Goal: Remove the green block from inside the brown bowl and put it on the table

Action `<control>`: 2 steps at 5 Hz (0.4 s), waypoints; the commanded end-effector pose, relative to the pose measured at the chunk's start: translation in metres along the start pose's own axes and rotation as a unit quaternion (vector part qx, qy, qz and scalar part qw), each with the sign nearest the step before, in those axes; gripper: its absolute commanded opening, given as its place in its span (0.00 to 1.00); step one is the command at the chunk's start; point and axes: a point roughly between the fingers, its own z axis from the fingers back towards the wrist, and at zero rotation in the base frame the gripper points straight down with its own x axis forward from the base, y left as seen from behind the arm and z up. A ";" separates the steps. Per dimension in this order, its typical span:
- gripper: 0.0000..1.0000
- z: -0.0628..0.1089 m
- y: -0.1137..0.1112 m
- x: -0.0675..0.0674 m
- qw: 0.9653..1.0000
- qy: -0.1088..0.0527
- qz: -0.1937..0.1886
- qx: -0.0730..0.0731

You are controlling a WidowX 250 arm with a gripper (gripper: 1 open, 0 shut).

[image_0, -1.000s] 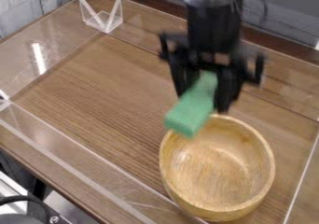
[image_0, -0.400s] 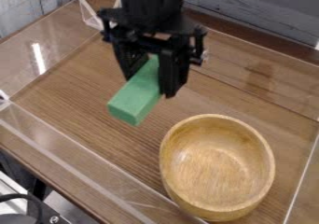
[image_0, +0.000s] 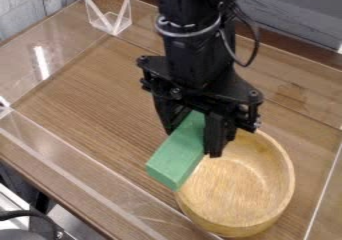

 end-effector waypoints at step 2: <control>0.00 0.021 0.019 0.007 1.000 -0.018 0.008 -0.002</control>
